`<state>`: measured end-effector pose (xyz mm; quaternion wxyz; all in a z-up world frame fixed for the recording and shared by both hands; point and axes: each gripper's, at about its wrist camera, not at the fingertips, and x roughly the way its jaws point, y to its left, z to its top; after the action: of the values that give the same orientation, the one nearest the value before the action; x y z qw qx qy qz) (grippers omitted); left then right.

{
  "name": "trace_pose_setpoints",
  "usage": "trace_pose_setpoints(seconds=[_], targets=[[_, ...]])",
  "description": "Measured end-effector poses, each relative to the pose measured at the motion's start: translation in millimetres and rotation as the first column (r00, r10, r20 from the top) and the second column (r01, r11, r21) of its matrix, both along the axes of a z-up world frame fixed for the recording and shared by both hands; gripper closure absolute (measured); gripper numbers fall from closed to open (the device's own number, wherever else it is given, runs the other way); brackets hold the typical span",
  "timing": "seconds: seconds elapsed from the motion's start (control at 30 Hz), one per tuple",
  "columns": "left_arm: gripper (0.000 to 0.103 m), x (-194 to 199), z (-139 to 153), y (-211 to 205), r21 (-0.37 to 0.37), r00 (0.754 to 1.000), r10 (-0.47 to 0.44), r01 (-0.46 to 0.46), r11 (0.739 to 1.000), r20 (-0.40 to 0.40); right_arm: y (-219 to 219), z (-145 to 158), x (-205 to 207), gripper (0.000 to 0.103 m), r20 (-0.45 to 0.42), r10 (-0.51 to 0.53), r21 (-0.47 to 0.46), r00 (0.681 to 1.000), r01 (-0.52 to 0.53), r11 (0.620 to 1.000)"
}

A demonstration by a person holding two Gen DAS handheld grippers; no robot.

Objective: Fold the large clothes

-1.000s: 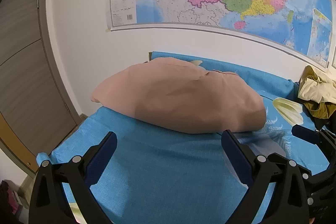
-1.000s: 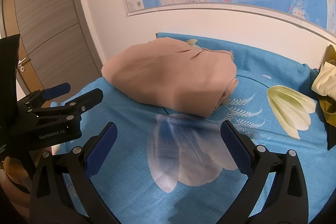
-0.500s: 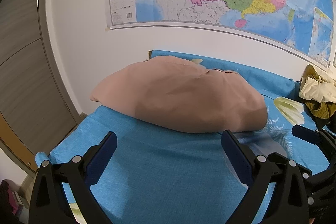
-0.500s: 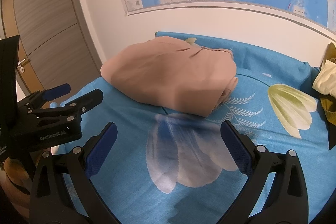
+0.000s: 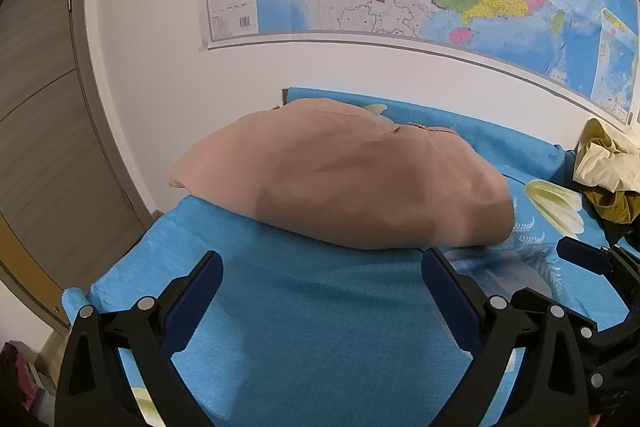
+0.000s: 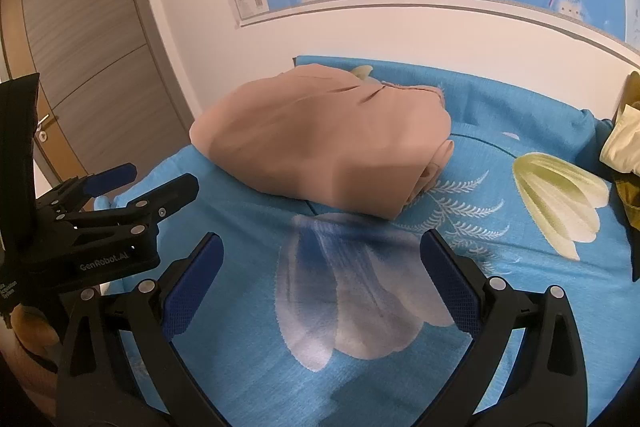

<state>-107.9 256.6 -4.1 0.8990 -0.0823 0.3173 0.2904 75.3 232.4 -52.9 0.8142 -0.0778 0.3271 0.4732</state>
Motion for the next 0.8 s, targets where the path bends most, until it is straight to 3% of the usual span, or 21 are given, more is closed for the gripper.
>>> trace_pose_setpoints(seconds=[0.8], targets=[[0.007,-0.1,-2.4,3.7,-0.016,1.000,-0.001,0.001,1.000,-0.006,1.4,0.1,-0.5,0.006,-0.001,-0.003,0.002,1.000,0.003,1.000]])
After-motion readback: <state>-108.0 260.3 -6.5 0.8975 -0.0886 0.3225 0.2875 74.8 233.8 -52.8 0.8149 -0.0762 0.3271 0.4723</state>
